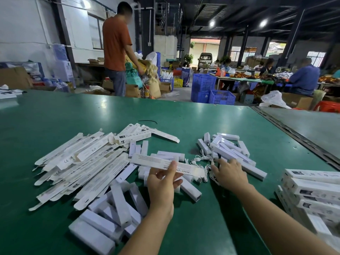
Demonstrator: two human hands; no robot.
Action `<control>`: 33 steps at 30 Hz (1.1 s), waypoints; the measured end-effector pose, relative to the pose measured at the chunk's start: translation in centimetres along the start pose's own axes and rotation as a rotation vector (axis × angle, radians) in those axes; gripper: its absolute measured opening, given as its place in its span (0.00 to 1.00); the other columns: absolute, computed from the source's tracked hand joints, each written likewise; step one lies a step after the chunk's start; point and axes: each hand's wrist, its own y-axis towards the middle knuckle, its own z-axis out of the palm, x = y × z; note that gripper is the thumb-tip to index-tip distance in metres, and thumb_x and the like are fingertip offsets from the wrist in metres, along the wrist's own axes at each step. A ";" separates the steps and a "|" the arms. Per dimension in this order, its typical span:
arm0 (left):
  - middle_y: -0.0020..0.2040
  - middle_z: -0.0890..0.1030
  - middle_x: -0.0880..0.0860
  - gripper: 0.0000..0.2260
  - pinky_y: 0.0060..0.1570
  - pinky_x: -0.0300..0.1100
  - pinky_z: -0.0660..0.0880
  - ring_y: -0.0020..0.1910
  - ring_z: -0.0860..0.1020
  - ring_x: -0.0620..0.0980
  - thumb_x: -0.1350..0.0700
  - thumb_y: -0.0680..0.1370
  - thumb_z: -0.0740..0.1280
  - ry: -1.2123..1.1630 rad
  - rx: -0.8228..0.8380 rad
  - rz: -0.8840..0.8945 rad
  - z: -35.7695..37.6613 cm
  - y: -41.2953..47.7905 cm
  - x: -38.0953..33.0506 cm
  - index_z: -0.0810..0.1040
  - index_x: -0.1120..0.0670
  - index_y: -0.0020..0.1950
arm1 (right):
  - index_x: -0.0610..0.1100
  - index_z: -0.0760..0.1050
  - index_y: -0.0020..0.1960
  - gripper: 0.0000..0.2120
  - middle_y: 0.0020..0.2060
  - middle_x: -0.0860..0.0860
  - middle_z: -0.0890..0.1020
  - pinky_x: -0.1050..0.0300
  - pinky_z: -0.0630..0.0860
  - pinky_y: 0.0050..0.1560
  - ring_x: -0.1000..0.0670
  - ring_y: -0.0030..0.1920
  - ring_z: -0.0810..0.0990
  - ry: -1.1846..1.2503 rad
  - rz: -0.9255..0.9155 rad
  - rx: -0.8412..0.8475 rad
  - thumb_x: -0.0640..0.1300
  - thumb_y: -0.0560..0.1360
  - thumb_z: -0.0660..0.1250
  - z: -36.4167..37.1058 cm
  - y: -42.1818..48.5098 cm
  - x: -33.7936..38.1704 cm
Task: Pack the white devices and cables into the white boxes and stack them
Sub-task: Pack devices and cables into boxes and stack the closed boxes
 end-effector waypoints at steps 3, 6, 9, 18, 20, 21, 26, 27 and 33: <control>0.43 0.84 0.52 0.09 0.32 0.40 0.78 0.38 0.85 0.52 0.57 0.76 0.72 0.004 -0.010 -0.003 0.0 0.1 0.0 0.78 0.55 0.54 | 0.47 0.67 0.71 0.23 0.61 0.39 0.71 0.46 0.73 0.58 0.38 0.61 0.73 0.094 -0.050 -0.070 0.58 0.81 0.57 0.3 -1.0 0.1; 0.42 0.85 0.51 0.09 0.31 0.39 0.78 0.38 0.85 0.51 0.57 0.76 0.72 -0.003 -0.016 -0.002 -0.1 0.2 -0.1 0.78 0.54 0.54 | 0.46 0.61 0.73 0.26 0.56 0.41 0.69 0.50 0.71 0.43 0.38 0.48 0.78 0.190 -0.050 -0.163 0.58 0.81 0.58 0.0 -2.5 0.2; 0.39 0.85 0.49 0.09 0.30 0.39 0.78 0.37 0.85 0.49 0.57 0.76 0.73 -0.008 -0.025 0.004 -0.2 0.2 -0.2 0.78 0.55 0.54 | 0.44 0.58 0.74 0.25 0.59 0.38 0.68 0.47 0.72 0.49 0.36 0.52 0.75 0.262 -0.013 -0.180 0.52 0.81 0.57 -0.1 -3.9 0.3; 0.40 0.85 0.48 0.10 0.31 0.38 0.78 0.37 0.85 0.49 0.56 0.75 0.73 -0.005 -0.021 0.000 -0.2 0.0 -0.5 0.78 0.55 0.54 | 0.43 0.73 0.66 0.22 0.46 0.46 0.83 0.57 0.72 0.50 0.43 0.51 0.79 0.297 0.023 -0.045 0.35 0.72 0.66 -1.3 -7.4 -0.7; 0.40 0.85 0.49 0.09 0.30 0.38 0.78 0.36 0.84 0.48 0.56 0.76 0.73 -0.006 -0.022 -0.003 -0.2 -0.1 -0.6 0.77 0.56 0.54 | 0.44 0.78 0.60 0.16 0.39 0.52 0.81 0.61 0.70 0.47 0.48 0.44 0.79 0.386 0.012 -0.103 0.37 0.72 0.69 -1.2 -8.0 -1.0; 0.40 0.85 0.49 0.09 0.31 0.39 0.78 0.36 0.84 0.48 0.57 0.76 0.72 -0.012 -0.020 -0.005 -0.2 -0.1 -0.6 0.77 0.56 0.54 | 0.45 0.80 0.57 0.14 0.38 0.54 0.81 0.62 0.70 0.47 0.51 0.42 0.79 0.427 0.008 -0.133 0.39 0.72 0.70 -1.2 -8.2 -1.2; 0.45 0.86 0.55 0.07 0.34 0.41 0.80 0.40 0.86 0.53 0.54 0.78 0.69 -0.121 0.062 -0.101 0.0 -0.7 -0.9 0.75 0.55 0.53 | 0.51 0.82 0.45 0.09 0.38 0.54 0.85 0.55 0.79 0.50 0.52 0.43 0.84 0.824 0.047 -0.194 0.37 0.71 0.74 -1.9 -9.3 -1.3; 0.45 0.86 0.56 0.08 0.35 0.42 0.80 0.40 0.86 0.54 0.53 0.78 0.68 -0.146 0.088 -0.133 0.2 -0.9 -0.9 0.75 0.55 0.53 | 0.50 0.82 0.44 0.10 0.37 0.52 0.86 0.54 0.80 0.50 0.50 0.43 0.85 0.947 0.030 -0.176 0.36 0.71 0.75 -2.2 -9.7 -1.1; 0.56 0.79 0.68 0.13 0.43 0.51 0.83 0.44 0.85 0.60 0.53 0.81 0.65 -0.172 0.097 -0.216 1.1 -1.6 -0.4 0.74 0.60 0.60 | 0.46 0.85 0.43 0.07 0.36 0.51 0.86 0.67 0.76 0.39 0.53 0.37 0.83 1.147 -0.061 -0.073 0.35 0.70 0.75 -2.1 -11.2 0.8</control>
